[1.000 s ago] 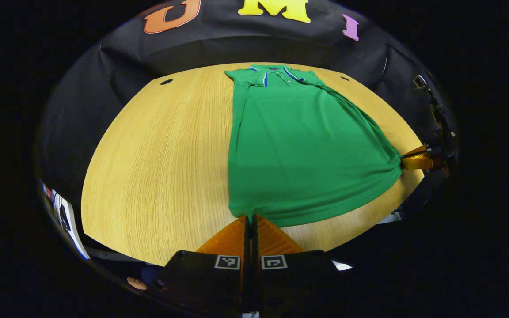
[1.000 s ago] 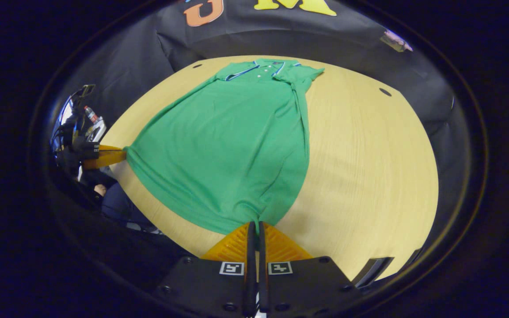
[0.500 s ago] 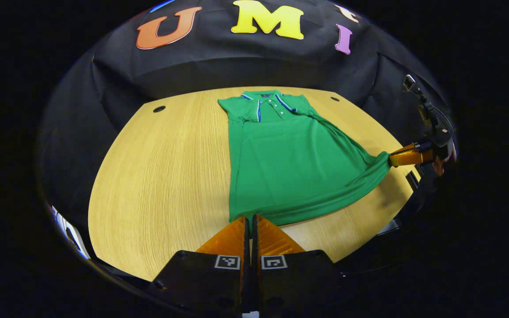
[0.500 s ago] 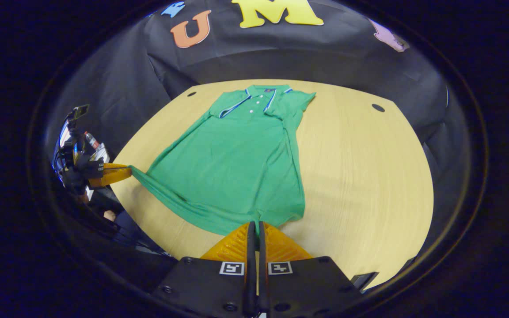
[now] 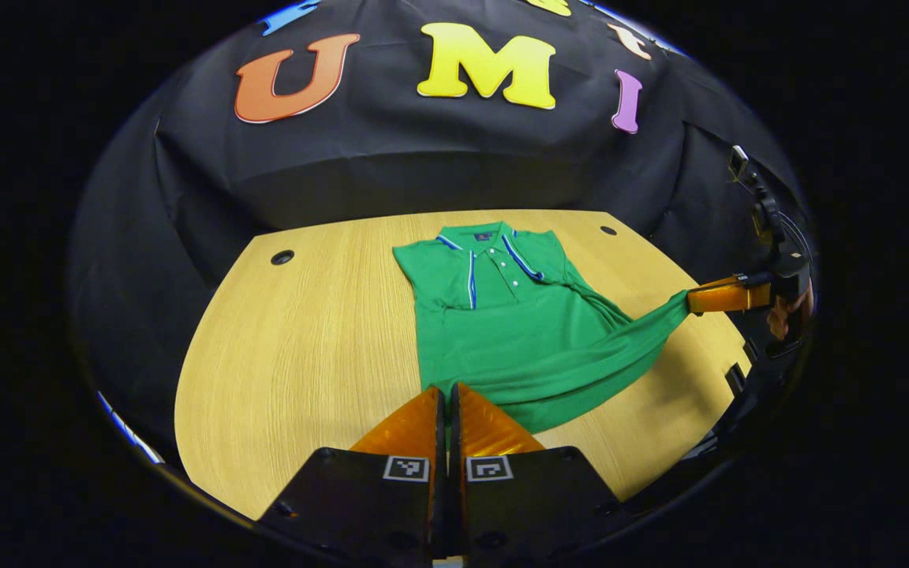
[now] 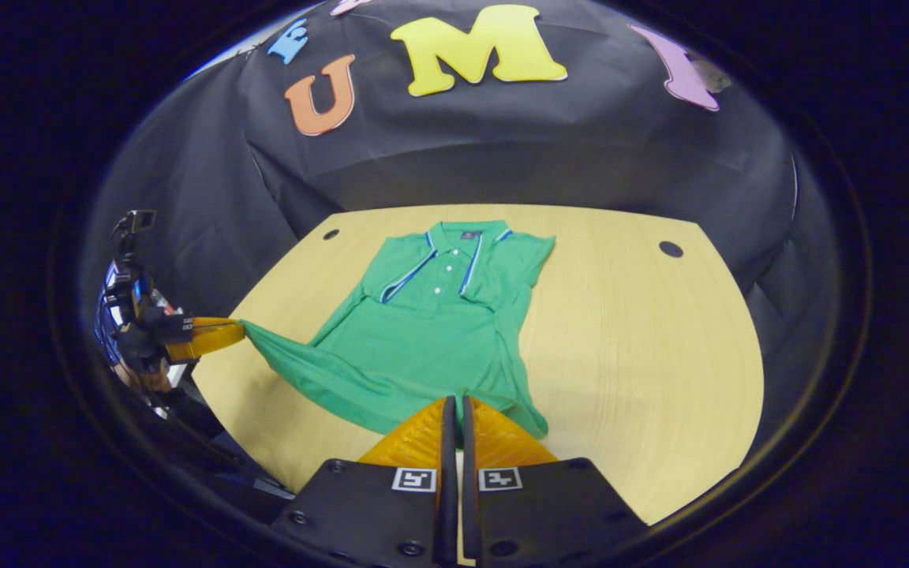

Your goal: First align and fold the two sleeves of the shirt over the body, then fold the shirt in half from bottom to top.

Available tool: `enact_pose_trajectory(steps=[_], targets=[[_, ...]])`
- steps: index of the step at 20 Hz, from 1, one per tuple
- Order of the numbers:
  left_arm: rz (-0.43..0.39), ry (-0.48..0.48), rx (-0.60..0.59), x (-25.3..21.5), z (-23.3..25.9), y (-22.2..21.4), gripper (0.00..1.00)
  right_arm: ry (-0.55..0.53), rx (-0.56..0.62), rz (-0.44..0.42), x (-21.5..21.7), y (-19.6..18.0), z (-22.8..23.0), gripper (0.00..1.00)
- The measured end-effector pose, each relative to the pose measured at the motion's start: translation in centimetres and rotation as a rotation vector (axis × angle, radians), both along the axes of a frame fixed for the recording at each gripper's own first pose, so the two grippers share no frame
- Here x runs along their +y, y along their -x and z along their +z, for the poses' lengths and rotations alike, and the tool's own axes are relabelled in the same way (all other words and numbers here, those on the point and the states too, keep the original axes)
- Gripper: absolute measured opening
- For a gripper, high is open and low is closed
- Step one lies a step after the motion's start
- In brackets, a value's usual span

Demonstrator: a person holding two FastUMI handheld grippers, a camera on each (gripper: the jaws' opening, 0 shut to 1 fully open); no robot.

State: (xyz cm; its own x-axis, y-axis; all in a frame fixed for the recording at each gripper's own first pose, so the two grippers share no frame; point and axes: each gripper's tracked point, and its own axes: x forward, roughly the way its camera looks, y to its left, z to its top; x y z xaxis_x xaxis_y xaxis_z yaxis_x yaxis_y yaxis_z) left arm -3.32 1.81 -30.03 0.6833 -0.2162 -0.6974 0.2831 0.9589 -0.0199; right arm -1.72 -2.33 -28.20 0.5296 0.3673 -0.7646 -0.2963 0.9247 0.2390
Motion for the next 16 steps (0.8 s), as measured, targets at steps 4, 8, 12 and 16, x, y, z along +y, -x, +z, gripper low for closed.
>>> enact_pose_trajectory(steps=[4, 8, 12, 16], targets=[[0.019, 0.044, -0.041, -0.1, 1.8, -3.9, 0.03, -0.029, -0.039, -0.034, 0.1, -4.2, 1.9, 0.05], [0.03, 0.068, -0.1, 0.2, 3.9, -8.7, 0.03, -0.04, -0.082, -0.068, -0.6, -8.8, 3.5, 0.05], [0.016, 0.083, -0.168, -0.4, 6.2, -14.2, 0.03, -0.06, -0.139, -0.1, -0.8, -14.3, 5.1, 0.05], [0.033, 0.125, -0.209, -0.8, 7.0, -19.2, 0.03, -0.054, -0.181, -0.12, -0.8, -19.7, 5.2, 0.05]])
